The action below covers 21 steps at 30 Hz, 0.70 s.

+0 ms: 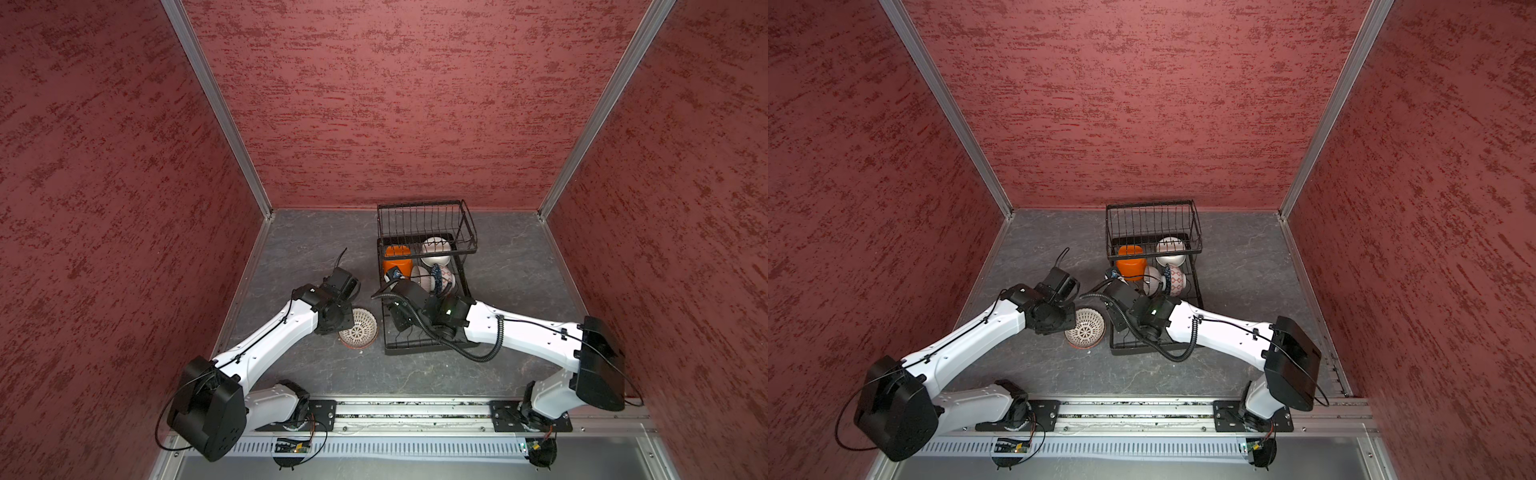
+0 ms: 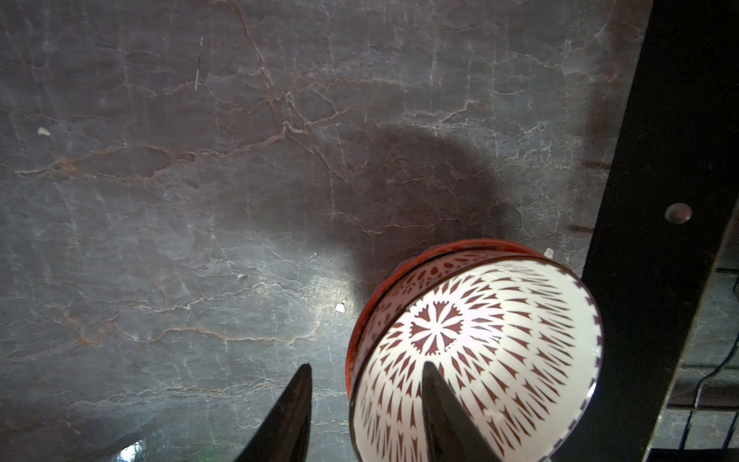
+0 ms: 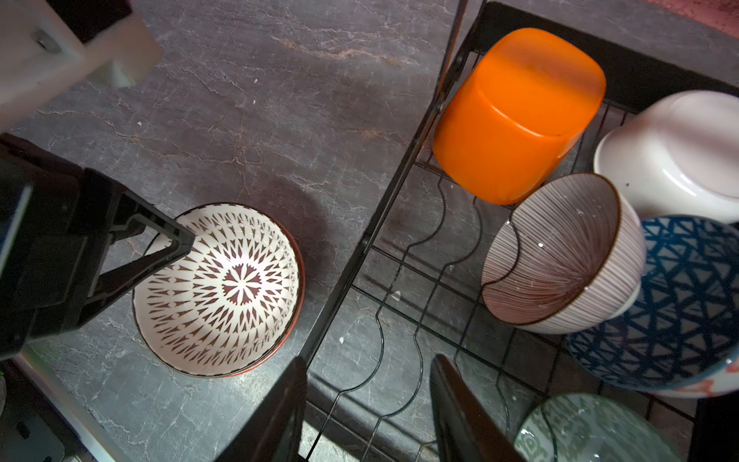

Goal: Load bowls into a dish rack
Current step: Pick up the bowl.

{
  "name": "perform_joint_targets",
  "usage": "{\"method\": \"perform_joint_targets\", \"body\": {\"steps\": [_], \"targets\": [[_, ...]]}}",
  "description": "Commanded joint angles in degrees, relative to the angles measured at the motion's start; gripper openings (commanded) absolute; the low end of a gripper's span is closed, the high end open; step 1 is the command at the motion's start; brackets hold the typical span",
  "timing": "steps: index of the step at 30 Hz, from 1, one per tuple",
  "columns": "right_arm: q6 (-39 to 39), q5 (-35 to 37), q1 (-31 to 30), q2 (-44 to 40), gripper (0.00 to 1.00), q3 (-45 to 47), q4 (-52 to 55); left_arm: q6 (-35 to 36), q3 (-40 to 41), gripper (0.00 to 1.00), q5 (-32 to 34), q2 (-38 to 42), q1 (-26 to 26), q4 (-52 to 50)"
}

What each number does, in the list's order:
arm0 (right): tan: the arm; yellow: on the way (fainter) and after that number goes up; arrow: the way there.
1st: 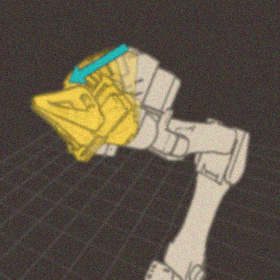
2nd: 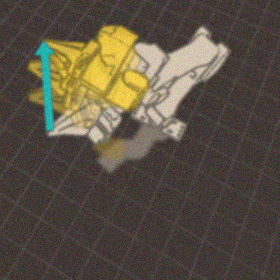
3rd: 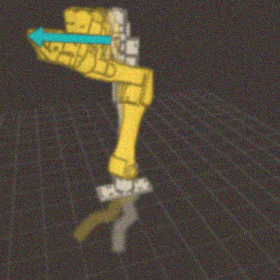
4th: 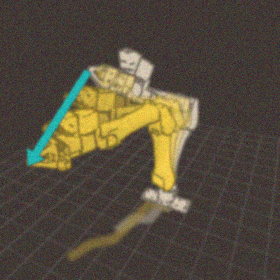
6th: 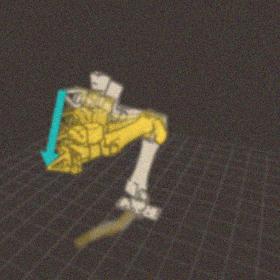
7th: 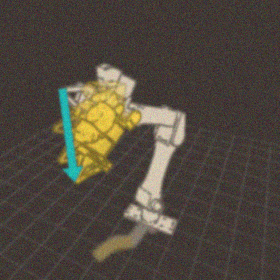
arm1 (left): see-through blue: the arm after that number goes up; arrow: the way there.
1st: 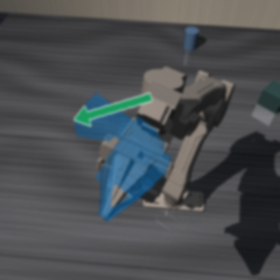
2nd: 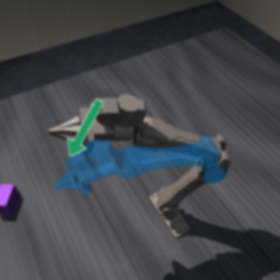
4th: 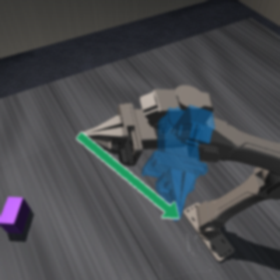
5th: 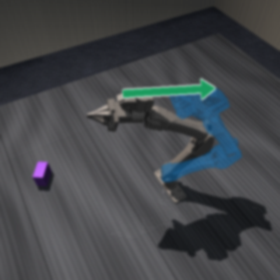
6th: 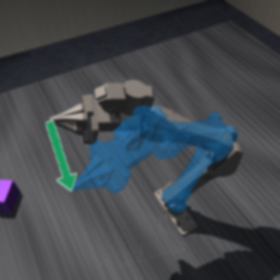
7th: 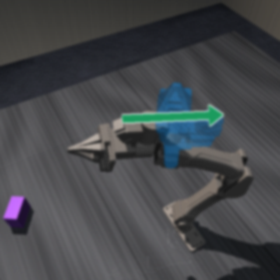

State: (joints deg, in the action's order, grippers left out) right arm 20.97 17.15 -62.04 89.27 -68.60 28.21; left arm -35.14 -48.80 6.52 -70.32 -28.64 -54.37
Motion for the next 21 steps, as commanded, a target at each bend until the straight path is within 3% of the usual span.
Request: {"method": "perform_joint_targets", "body": {"steps": [1,21], "targets": [[0.1,0.87,-0.1,-0.51,0.52,0.7,-1.53,0.11,-0.6,0.42,1.03,-0.64,-0.52,1.37],[0.21,1.05,-0.16,-0.29,0.52,1.4,-1.75,-0.11,0.7,0.24,2.4,-2.36,-1.26,2.82]]}}
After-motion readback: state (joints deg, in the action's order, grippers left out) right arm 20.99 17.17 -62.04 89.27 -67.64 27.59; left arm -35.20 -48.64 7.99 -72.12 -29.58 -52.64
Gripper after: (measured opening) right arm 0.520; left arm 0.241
